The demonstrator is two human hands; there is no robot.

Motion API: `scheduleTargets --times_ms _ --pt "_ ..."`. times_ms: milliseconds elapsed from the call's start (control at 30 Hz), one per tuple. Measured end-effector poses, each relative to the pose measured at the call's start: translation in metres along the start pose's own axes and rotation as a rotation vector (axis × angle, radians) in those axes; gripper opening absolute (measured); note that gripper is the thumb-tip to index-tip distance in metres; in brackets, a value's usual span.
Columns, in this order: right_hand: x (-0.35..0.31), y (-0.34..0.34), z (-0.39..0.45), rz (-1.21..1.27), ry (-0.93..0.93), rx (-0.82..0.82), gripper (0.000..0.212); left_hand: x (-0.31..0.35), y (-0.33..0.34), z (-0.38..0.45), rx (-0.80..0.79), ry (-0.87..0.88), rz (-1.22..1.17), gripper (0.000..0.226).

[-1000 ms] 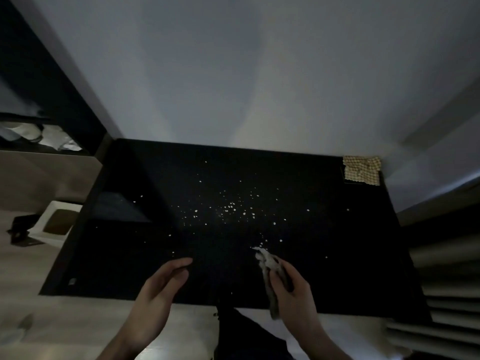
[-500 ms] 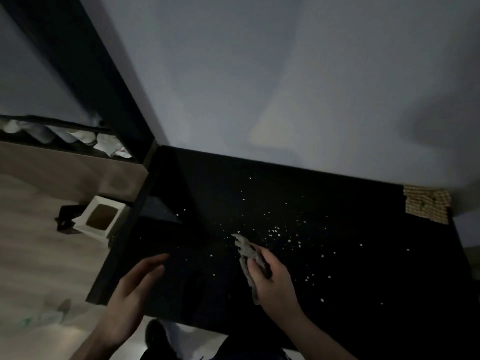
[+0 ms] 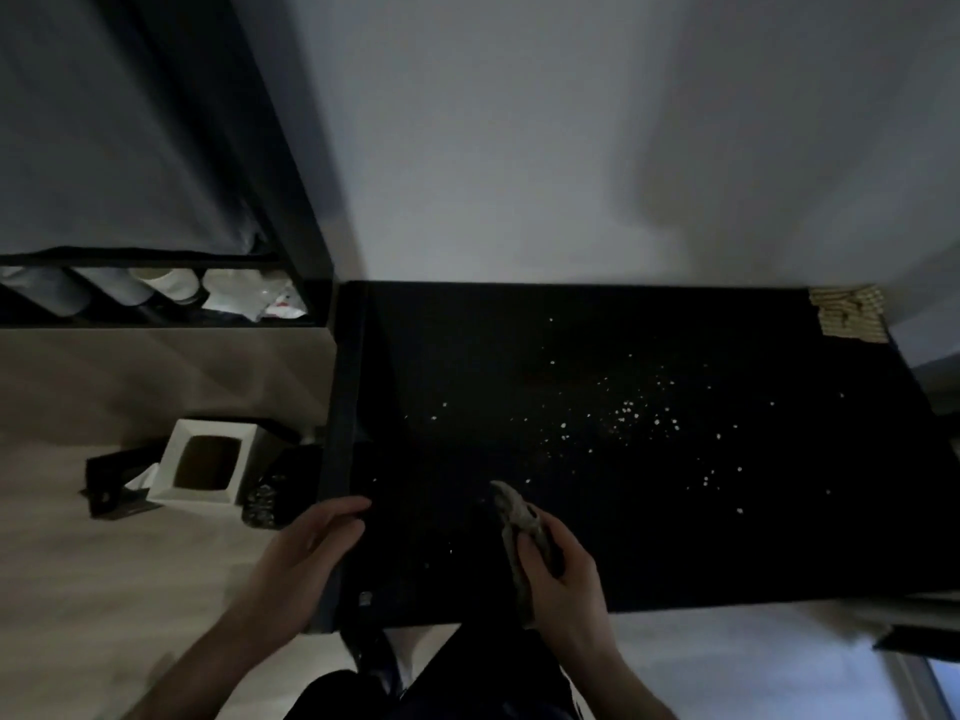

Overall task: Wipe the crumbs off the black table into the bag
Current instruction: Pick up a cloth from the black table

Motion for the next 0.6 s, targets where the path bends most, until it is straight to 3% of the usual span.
scheduleTargets --times_ms 167,400,600 --pt "-0.007 0.042 -0.028 0.015 -0.03 -0.002 0.03 -0.017 -0.052 0.003 0.007 0.001 0.028 0.025" --pt "0.013 0.075 -0.015 -0.024 0.022 -0.032 0.029 -0.035 -0.061 0.019 0.023 -0.018 -0.038 0.024" --pt "0.012 0.109 -0.014 0.013 -0.016 0.064 0.033 -0.067 -0.099 0.053 0.0 -0.124 -0.006 0.022"
Point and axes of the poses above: each hand's wrist, its own z-axis towards the middle knuckle, its own y-axis out of the palm, x = y × z, the point moved 3 cm from there along z, towards the middle knuckle, and after that the axes turned 7 degrees about -y, right-handed, at the moved point
